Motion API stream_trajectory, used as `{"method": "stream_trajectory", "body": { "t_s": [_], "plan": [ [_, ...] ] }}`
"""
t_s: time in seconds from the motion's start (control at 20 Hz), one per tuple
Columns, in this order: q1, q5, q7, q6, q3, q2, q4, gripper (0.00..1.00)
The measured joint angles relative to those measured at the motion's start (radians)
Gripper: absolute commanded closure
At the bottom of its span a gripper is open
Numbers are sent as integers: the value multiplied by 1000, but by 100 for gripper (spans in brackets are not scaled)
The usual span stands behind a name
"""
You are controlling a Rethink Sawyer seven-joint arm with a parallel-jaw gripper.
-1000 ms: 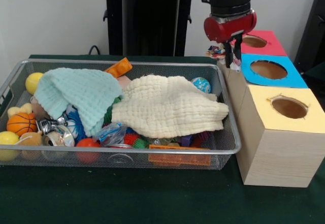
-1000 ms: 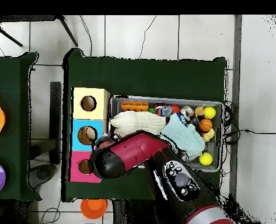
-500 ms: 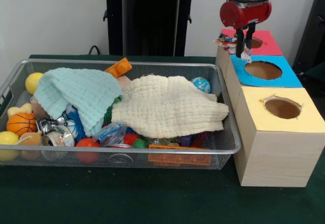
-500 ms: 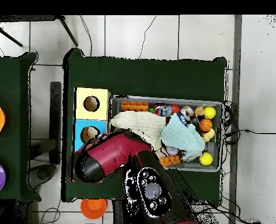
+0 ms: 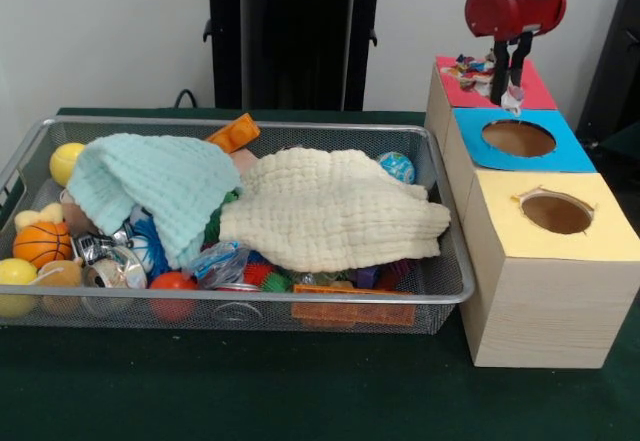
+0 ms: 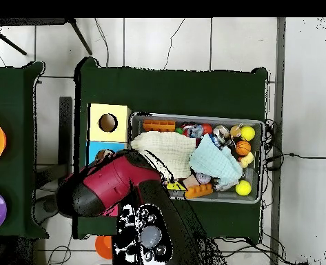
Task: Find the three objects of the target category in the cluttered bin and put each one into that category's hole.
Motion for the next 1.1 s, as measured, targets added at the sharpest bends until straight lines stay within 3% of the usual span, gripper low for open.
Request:
{"method": "stream_trajectory", "body": {
  "t_s": [0.3, 0.9, 1.1],
  "plan": [
    [9, 12, 0, -17, -20, 4, -25, 100],
    [-104, 95, 0, -319, -17, 40, -23, 100],
    [-112, 96, 0, -396, -18, 52, -21, 100]
  ]
}}
